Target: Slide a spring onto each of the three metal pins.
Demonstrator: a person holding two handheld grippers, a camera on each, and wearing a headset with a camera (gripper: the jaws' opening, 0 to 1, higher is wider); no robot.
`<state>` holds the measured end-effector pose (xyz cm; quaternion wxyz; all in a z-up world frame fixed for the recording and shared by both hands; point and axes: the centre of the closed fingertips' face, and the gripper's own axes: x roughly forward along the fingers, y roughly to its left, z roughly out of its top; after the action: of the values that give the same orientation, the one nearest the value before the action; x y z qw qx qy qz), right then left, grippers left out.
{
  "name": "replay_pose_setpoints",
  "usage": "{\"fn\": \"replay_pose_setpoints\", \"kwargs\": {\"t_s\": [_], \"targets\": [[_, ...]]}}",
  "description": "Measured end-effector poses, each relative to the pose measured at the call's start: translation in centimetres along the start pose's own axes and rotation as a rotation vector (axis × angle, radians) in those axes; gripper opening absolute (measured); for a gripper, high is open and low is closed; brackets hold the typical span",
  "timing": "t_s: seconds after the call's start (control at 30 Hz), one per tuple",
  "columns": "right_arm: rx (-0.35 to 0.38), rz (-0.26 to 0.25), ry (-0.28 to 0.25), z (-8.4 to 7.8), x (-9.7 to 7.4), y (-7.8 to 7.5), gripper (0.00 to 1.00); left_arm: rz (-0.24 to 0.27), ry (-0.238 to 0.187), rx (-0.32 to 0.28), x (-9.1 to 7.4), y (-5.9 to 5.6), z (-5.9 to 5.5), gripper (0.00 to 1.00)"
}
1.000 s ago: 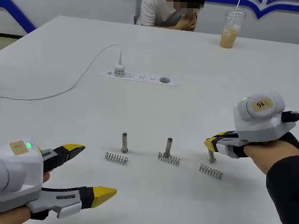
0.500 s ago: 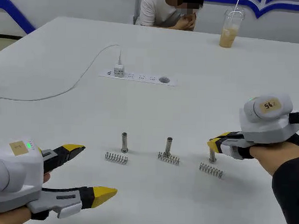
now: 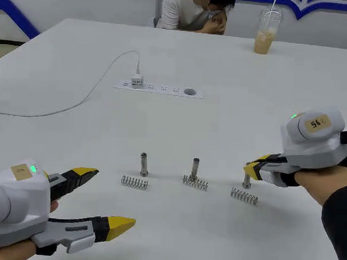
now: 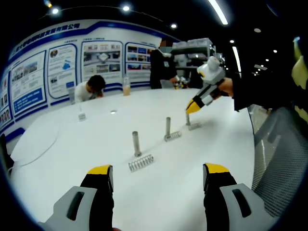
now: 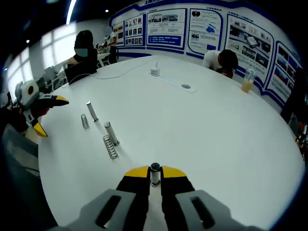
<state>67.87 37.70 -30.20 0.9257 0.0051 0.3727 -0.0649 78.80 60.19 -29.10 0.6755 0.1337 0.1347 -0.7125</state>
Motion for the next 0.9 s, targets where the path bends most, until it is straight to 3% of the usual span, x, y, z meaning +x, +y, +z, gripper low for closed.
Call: {"fn": "replay_pose_setpoints", "kwargs": {"t_s": [0.9], "targets": [[-0.014, 0.017, 0.005, -0.77, -0.02, -0.03, 0.12, -0.001, 0.004, 0.001, -0.02, -0.33, 0.21, 0.78]]}}
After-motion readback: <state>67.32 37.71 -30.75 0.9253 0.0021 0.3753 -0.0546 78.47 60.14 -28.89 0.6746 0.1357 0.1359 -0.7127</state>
